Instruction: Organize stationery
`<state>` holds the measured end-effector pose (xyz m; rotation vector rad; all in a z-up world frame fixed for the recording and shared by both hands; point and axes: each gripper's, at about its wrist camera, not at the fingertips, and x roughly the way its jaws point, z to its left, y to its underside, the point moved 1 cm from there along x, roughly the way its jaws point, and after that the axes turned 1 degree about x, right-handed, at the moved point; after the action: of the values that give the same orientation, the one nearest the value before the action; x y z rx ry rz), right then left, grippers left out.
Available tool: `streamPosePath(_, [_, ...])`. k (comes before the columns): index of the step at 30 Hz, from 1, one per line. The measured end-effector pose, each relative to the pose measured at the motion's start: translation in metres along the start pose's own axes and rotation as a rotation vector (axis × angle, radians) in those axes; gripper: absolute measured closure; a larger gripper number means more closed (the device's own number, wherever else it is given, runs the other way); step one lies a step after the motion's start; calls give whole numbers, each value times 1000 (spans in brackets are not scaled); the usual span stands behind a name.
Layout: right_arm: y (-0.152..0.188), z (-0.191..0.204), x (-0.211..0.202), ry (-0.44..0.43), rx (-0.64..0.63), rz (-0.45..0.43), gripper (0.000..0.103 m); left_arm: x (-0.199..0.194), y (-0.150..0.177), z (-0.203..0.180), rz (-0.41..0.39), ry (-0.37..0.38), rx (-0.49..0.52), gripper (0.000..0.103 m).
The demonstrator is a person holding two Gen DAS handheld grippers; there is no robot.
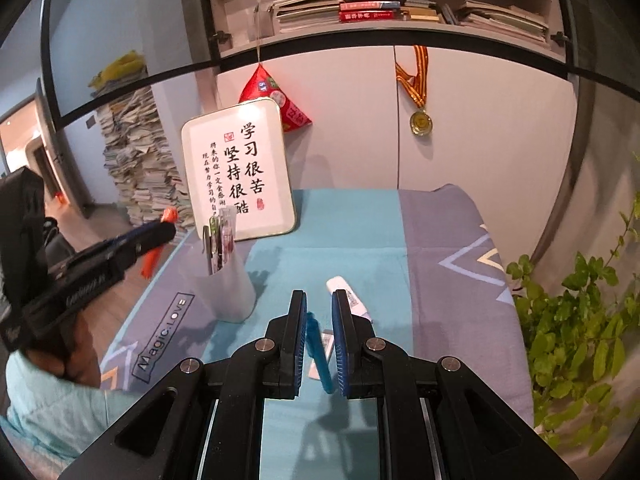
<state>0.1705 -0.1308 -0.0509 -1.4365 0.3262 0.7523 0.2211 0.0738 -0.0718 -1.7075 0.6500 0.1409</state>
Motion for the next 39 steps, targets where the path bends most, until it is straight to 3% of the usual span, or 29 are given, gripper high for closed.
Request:
streamPosePath(4, [-3, 2, 0, 24, 1, 0, 89, 19, 0, 13, 24, 4, -42, 87])
streamPosePath(10, [2, 5, 22, 10, -16, 78, 89, 34, 15, 20, 85, -17, -40, 87])
streamPosePath(15, [16, 22, 58, -62, -126, 209, 89, 38, 22, 21, 110, -18, -27, 87])
streamPosePath(20, [27, 37, 101, -60, -246, 297, 88, 44, 27, 22, 138, -25, -21, 87])
streamPosePath(23, [22, 41, 127, -44, -289, 334, 74, 42, 29, 23, 147, -25, -19, 87])
streamPosePath(24, [21, 42, 134, -45, -297, 343, 66, 41, 29, 23, 148, -28, -16, 87])
streamPosePath(25, [18, 43, 143, -45, -304, 353, 64, 37, 29, 22, 146, -35, -11, 87])
streamPosePath(31, [18, 55, 179, -96, -350, 451, 64, 12, 28, 20, 101, -45, 19, 87])
streamPosePath(39, [27, 81, 185, -144, -419, 469, 64, 0, 31, 26, 88, -53, 7, 87])
